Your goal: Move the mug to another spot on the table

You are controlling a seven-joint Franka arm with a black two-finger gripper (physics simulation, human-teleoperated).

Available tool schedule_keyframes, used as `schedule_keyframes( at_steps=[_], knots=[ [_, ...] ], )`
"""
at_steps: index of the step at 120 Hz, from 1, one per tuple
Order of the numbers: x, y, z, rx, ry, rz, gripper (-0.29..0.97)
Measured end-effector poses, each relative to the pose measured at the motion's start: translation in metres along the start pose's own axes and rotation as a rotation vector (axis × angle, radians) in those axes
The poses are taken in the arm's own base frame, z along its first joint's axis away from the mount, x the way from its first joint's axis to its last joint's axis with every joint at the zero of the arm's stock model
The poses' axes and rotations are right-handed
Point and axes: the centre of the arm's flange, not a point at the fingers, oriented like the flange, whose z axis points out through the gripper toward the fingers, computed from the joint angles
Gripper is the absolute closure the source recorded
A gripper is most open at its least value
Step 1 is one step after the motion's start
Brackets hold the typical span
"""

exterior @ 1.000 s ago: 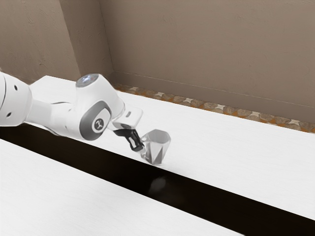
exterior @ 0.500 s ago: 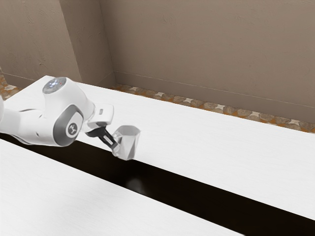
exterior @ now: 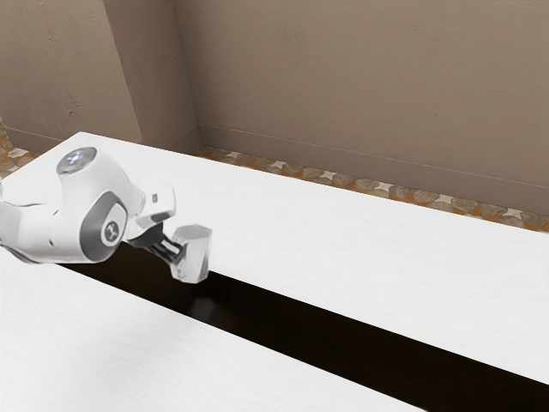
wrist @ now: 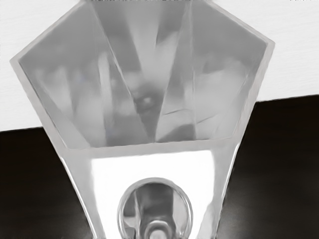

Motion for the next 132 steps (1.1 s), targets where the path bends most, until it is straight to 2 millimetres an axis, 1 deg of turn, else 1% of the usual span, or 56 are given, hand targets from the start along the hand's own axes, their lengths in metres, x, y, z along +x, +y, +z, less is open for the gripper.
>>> schedule_keyframes(
  at_steps=[62,88,132],
  knots=[
    [-0.004,-0.004,0.042,0.002,0.045,-0.086,0.65],
    [-0.006,-0.007,0.048,0.005,0.053,-0.107,0.63],
    [-0.009,-0.003,0.051,0.001,0.047,-0.117,0.48]
  ],
)
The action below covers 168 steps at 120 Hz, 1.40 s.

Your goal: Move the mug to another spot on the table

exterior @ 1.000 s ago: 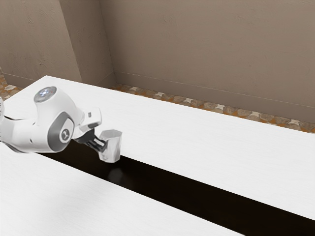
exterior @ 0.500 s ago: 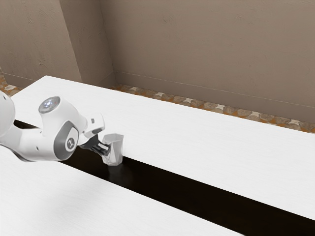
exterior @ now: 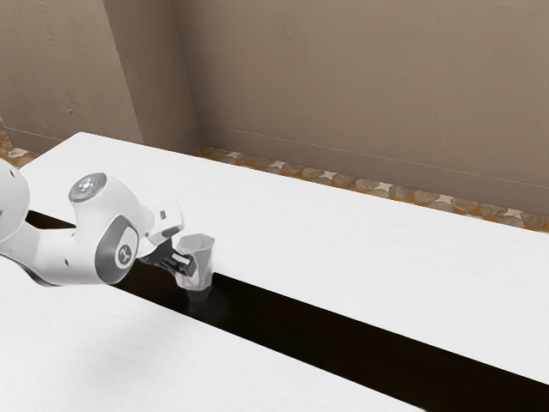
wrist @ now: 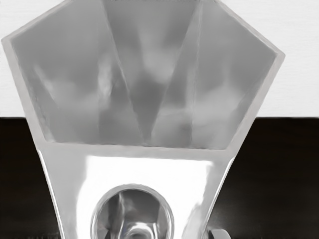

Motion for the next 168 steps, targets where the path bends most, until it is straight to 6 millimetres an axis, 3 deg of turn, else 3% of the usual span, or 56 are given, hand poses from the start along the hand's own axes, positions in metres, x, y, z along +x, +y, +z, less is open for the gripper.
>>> schedule_keyframes(
  at_steps=[32,80,97,116,132,140,154,168],
  knots=[
    [-0.011,0.0,-0.01,0.011,-0.017,0.0,0.41],
    [-0.009,0.001,-0.022,0.015,-0.019,0.0,0.17],
    [-0.002,0.006,-0.048,0.019,-0.027,0.008,0.1],
    [0.001,0.044,-0.081,-0.004,-0.068,0.059,0.06],
    [0.008,0.056,-0.131,0.01,-0.061,0.056,0.04],
    [0.032,0.063,-0.159,-0.002,-0.053,0.046,0.04],
    [0.123,0.043,-0.218,-0.034,-0.029,0.023,0.03],
    [0.175,0.016,-0.23,-0.035,-0.086,0.015,0.03]
  ],
)
